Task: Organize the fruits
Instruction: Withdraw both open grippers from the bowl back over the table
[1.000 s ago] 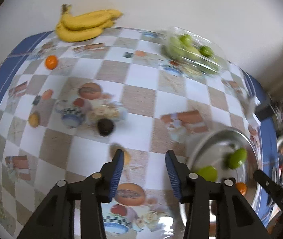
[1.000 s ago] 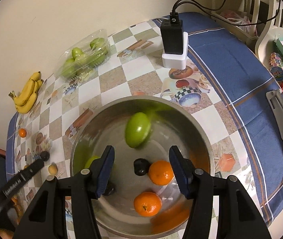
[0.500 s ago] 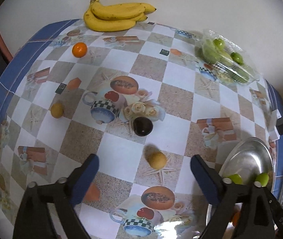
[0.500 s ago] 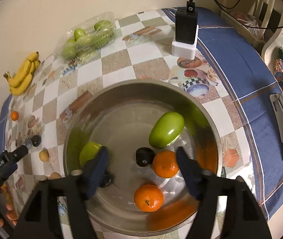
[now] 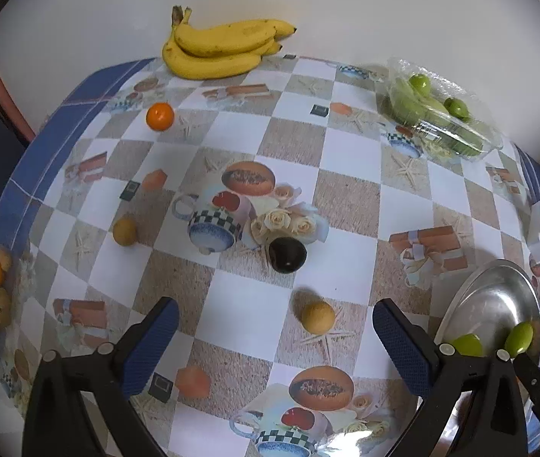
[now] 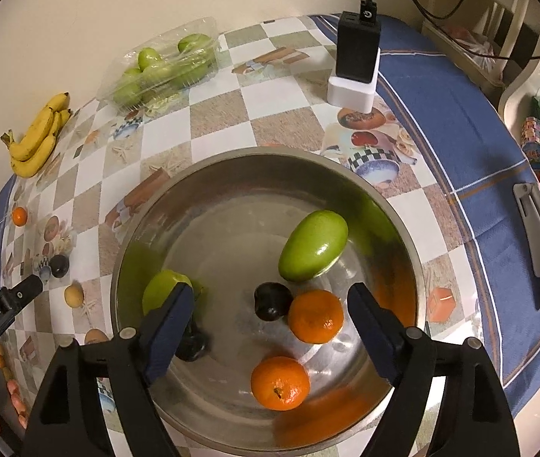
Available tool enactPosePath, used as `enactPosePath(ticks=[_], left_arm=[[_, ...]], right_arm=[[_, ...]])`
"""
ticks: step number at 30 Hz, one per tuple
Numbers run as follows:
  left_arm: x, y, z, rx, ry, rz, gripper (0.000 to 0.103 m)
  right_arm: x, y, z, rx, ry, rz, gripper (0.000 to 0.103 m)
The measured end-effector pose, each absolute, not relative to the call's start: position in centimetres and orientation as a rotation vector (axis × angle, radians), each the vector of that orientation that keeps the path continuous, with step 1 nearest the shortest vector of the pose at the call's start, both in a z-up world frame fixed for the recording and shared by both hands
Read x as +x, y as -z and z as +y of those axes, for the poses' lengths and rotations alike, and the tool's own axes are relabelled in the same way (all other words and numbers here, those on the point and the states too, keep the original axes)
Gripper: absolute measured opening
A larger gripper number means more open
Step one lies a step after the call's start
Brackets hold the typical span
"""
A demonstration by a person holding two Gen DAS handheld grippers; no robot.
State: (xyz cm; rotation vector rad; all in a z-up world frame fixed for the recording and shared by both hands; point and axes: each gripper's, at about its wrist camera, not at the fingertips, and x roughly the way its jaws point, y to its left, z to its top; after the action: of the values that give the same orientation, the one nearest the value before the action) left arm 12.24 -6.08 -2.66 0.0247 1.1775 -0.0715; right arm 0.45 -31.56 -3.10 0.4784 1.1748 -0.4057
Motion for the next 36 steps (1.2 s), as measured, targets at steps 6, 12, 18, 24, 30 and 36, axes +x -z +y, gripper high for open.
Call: enactPosePath(ticks=[6,12,18,24,30,36], left_arm=[[12.1,2.0,-6.2,0.048,0.073,1.140,0.103],[12.2,1.0,-6.0,0.077,0.070,1.093,0.103],[12.5,0.9,-5.4,0.092,0.066,1.088,0.103],[13.0,1.1,-3.8,0.079,0.059,1.089,0.103],[13.7,1.2,-0.9,0.073,0.012,1.083,0.103],[14.4,1.6,2.2,0.074,-0.042,1.084,0.103]], right_arm=[[0.5,2.5,-31.4,0.479,0.399,1.138,0.103],[0.8,2.4,-31.0,0.447,0.390,1.132,0.103],[1.4,2.0,-30.0,0.437,0.355,1.113,0.103],[1.9,2.1,-28.9,0.444,0.333,1.117,0.103],[3.0,2.1,-26.9,0.419,0.300,1.119,0.103],[4.1,2.1,-24.6,0.381,0.261,1.127,0.103]])
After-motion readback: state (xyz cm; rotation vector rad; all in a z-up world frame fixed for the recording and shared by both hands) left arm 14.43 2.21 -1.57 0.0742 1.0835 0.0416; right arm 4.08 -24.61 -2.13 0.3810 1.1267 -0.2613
